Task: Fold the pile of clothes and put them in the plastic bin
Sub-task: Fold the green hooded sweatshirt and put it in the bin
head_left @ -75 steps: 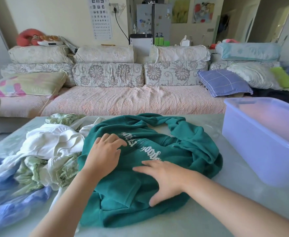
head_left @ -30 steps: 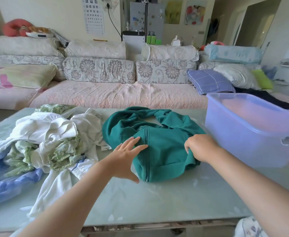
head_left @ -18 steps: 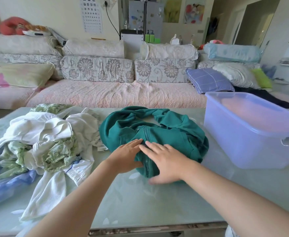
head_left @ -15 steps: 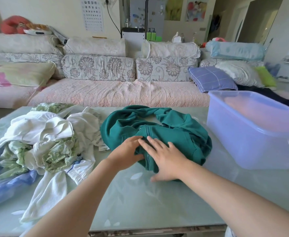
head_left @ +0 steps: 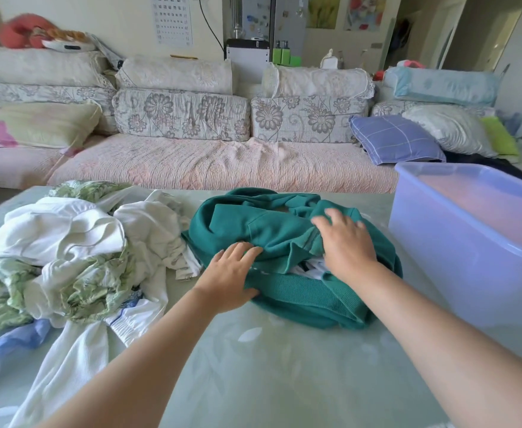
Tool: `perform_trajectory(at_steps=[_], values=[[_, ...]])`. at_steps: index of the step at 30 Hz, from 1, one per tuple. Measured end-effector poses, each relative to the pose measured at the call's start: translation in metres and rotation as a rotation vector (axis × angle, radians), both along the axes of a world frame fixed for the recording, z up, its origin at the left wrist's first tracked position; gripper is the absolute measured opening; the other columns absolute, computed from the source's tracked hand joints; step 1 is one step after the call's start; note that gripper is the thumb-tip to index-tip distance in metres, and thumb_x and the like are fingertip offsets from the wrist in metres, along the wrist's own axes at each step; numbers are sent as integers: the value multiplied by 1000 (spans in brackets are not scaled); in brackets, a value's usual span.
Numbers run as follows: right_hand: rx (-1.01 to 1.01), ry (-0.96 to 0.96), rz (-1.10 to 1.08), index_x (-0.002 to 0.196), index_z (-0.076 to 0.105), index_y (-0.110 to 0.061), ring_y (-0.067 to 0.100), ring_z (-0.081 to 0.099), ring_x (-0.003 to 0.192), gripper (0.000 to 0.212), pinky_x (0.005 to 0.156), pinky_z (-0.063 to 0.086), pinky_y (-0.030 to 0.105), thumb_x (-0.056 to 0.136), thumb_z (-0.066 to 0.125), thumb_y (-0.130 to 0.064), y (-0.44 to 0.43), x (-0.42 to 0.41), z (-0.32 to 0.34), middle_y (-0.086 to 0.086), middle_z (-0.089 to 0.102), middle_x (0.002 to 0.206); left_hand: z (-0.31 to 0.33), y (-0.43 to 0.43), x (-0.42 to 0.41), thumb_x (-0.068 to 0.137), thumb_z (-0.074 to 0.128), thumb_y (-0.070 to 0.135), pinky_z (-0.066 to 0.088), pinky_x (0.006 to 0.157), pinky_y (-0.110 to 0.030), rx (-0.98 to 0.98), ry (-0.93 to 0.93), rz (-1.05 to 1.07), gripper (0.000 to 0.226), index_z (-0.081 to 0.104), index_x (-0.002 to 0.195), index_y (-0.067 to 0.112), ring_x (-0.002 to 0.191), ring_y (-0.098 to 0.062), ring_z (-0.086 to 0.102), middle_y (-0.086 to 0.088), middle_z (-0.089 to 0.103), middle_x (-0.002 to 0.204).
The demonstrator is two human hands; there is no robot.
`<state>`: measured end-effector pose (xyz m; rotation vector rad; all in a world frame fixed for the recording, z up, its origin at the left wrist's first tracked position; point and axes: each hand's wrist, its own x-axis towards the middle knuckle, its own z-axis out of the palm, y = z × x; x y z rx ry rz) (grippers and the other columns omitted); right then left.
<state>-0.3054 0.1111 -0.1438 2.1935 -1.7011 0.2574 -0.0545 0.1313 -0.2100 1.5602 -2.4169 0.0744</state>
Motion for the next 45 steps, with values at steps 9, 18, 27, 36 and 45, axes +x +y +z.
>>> perform_trajectory(at_steps=[9,18,27,36,45], values=[[105,129,414,100,70,-30,21,60,98,35,87,46,39,76,57,-52,9,25,-5,-7,65,104,8,-19,18,80,47,-1,51,87,-38,110,239,144,51,61,121,25,106,-25,59,0,62,113],[235,-77,317,112,66,-26,17,50,120,33,99,43,33,86,71,-46,21,19,6,-9,56,125,80,16,23,86,43,14,46,83,-28,216,-105,138,39,69,109,31,100,-20,58,9,66,107],[213,-406,307,77,58,-19,20,57,75,36,68,47,38,93,60,-51,61,29,16,-5,60,72,67,63,31,94,47,16,47,73,-25,265,-9,90,31,69,107,33,81,-10,60,6,68,101],[116,-517,571,69,56,-18,16,48,57,36,59,40,38,95,51,-41,75,39,25,2,49,57,39,45,6,82,69,47,42,92,-34,9,27,89,47,61,124,28,108,-22,50,0,56,111],[102,-355,637,102,76,-18,19,68,88,24,72,56,33,87,57,-17,58,43,7,-6,74,96,79,37,46,75,63,-12,56,68,-42,-397,265,46,54,64,123,12,90,-32,62,-12,52,119]])
